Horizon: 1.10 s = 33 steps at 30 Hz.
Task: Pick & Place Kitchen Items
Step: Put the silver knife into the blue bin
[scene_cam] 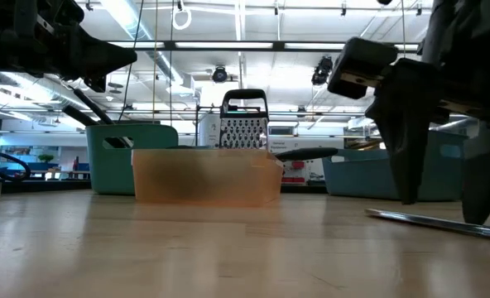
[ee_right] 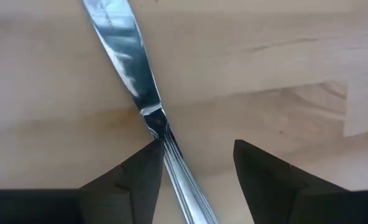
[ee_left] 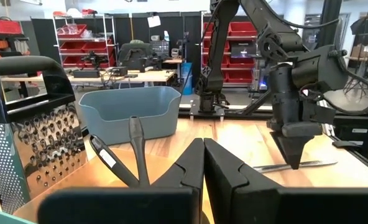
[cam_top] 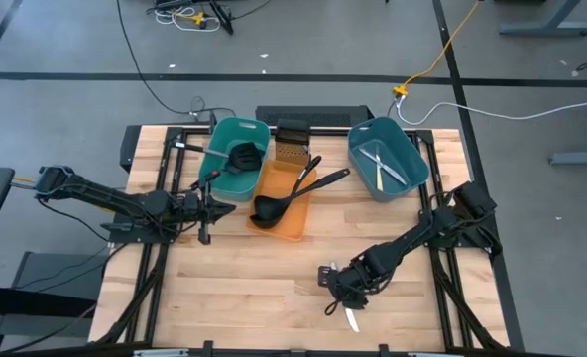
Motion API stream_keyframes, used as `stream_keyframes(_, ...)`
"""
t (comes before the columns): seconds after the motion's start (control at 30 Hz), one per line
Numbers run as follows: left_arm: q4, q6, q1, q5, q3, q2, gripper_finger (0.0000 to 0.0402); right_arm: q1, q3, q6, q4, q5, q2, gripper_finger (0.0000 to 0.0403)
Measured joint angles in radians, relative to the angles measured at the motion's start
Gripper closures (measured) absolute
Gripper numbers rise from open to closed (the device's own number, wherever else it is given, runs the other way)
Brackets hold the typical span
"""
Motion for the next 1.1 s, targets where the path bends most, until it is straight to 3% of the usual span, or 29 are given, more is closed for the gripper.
stream_keyframes(0.1, -0.004, 0.000, 0.000, 0.000, 0.000, 0.000, 0.0388, 0.023, -0.002, -0.057, -0.003, 0.049, -0.011, 0.0193)
stream_keyframes(0.37, -0.006, 0.001, 0.000, 0.000, 0.000, 0.000, 0.0388, 0.035, -0.002, -0.081, -0.013, 0.044, -0.011, 0.0209)
stream_keyframes(0.73, -0.013, 0.005, 0.000, 0.000, 0.000, 0.000, 0.0388, -0.004, 0.003, -0.076, -0.040, -0.049, 0.049, 0.0233)
stream_keyframes(0.9, -0.012, 0.025, 0.000, 0.000, 0.000, 0.000, 0.0388, -0.032, 0.003, 0.051, -0.033, -0.146, 0.063, 0.0242)
stream_keyframes(1.1, -0.012, 0.025, 0.000, 0.000, 0.000, 0.000, 0.0388, -0.075, 0.001, 0.228, -0.006, -0.283, 0.072, 0.0282)
